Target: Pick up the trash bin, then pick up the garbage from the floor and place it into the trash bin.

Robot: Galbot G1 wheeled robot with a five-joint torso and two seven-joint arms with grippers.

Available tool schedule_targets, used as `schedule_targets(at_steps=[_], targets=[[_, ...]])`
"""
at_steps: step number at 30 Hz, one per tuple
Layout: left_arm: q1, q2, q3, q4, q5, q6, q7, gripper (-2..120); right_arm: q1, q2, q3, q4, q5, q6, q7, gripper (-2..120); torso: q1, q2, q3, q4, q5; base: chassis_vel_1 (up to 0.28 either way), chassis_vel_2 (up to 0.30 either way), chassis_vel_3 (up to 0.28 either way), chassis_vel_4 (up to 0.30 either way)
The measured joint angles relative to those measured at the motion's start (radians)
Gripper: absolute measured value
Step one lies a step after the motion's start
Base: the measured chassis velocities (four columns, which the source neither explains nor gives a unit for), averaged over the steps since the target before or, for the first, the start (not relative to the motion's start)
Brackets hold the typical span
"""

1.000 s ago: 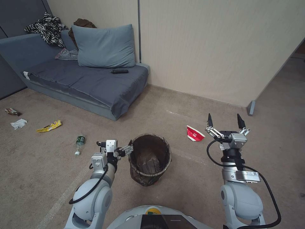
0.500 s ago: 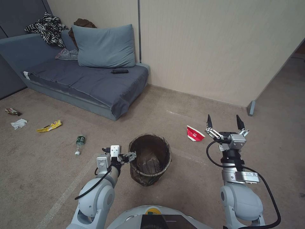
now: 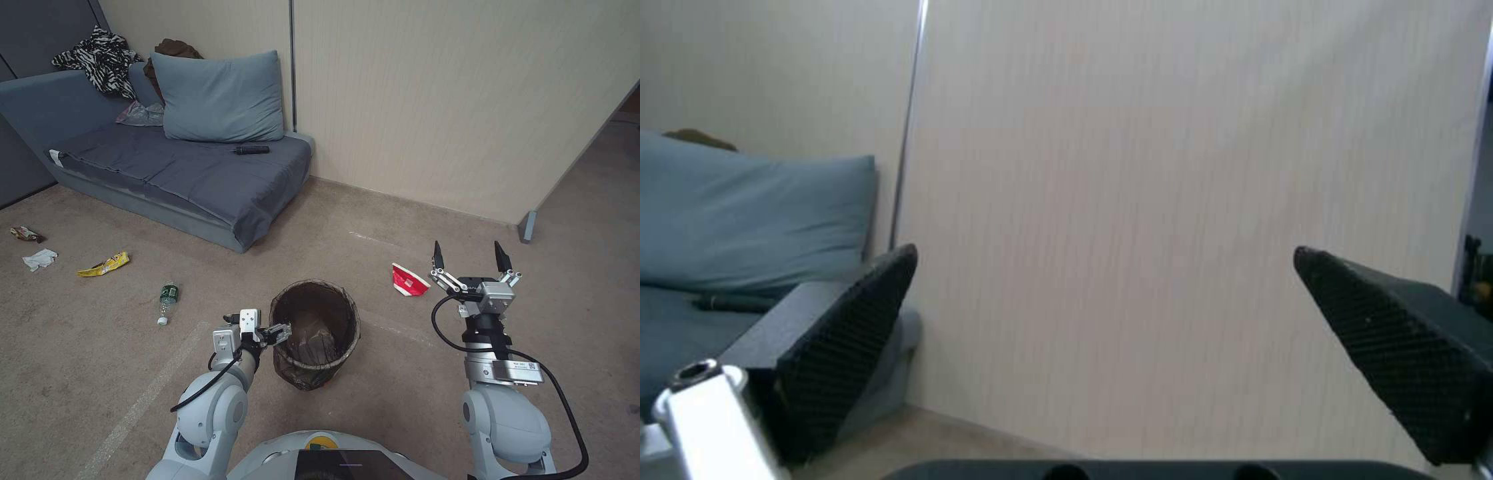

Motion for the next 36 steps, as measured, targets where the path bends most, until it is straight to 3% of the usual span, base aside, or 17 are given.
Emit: schedule_targets(at_steps=[22,26,31,36], targets=[[-0.043,-0.013,-0.012,0.123,-0.053,-0.004,-0.024,97,-0.013,0.000,0.000,-0.004,-0.006,0.014,-0.006,100,0.000,0.000,0.000,0.0000,0.0000,0.000,0.000,0.000,0.000],[-0.049,-0.013,-0.013,0.136,-0.070,-0.004,-0.024,87,-0.012,0.000,0.000,-0.004,-0.007,0.015,-0.008,100,0.000,0.000,0.000,0.0000,0.0000,0.000,0.000,0.000,0.000],[-0.054,-0.014,-0.012,0.157,-0.080,-0.004,-0.013,64,-0.012,0.000,-0.001,-0.004,-0.008,0.015,-0.010,100,0.000,0.000,0.000,0.0000,0.0000,0.000,0.000,0.000,0.000],[-0.052,-0.016,-0.009,0.163,-0.081,-0.005,-0.007,48,-0.013,0.000,-0.001,-0.004,-0.008,0.016,-0.011,100,0.000,0.000,0.000,0.0000,0.0001,0.000,0.000,0.000,0.000]])
